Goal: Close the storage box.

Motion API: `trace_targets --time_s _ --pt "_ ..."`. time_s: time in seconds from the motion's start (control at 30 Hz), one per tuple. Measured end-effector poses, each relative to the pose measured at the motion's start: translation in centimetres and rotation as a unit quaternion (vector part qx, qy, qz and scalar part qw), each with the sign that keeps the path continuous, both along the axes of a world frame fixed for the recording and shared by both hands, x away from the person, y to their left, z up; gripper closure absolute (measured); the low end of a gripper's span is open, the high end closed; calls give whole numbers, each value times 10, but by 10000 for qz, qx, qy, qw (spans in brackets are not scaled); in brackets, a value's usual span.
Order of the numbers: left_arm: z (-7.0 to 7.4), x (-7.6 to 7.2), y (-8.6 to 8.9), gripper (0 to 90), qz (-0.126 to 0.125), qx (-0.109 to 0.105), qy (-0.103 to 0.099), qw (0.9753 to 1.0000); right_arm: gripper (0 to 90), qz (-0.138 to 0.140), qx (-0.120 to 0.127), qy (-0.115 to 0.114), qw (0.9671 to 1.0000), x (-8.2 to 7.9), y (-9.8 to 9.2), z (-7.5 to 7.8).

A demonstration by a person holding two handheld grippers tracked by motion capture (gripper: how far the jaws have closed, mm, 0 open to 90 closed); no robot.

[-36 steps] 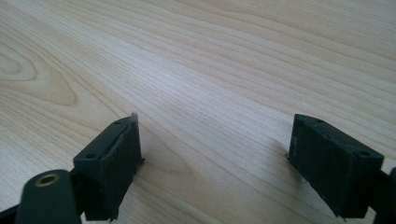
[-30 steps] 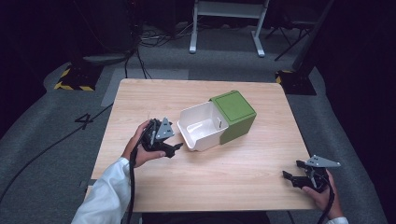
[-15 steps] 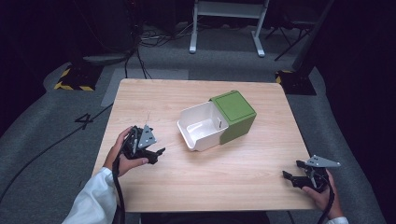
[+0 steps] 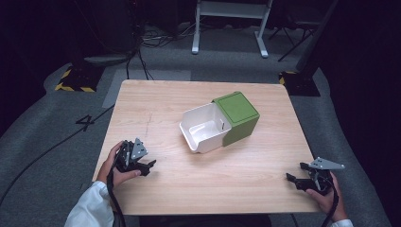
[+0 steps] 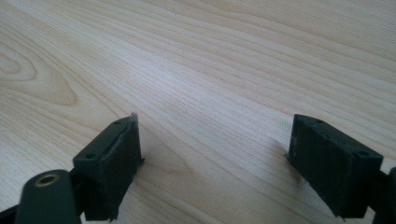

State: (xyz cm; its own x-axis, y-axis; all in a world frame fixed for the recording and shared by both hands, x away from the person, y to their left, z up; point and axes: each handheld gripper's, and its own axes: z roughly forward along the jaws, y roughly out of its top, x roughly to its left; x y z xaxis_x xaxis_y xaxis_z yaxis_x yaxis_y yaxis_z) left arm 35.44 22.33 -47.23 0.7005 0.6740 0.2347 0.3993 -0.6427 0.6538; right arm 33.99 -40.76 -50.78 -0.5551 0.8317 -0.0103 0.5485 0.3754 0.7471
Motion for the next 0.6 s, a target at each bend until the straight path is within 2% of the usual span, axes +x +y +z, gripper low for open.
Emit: trace_targets --time_s 0.1,0.27,0.33,0.4,0.43,0.5,0.53,0.6 --pt "-5 -2 3 177 28 -57 80 9999 170 0 -1 0 10000 0 0 0" --pt "-19 -7 13 176 173 -482 339 9981 170 2 -1 2 10000 0 0 0" --pt "-22 -8 16 176 268 -575 394 9972 170 0 0 0 10000 0 0 0" --pt "-25 -8 19 181 386 -758 529 9950 170 0 0 0 10000 0 0 0" --pt "-25 -8 19 182 386 -758 529 9950 170 3 0 0 10000 0 0 0" --pt "-31 -9 22 183 499 -921 673 9922 170 8 1 0 10000 0 0 0" --pt "-32 -9 23 183 565 -888 713 9919 171 11 3 3 10000 0 0 0" --pt "-34 -9 26 180 635 -1026 677 9904 170 10 4 6 10000 0 0 0"
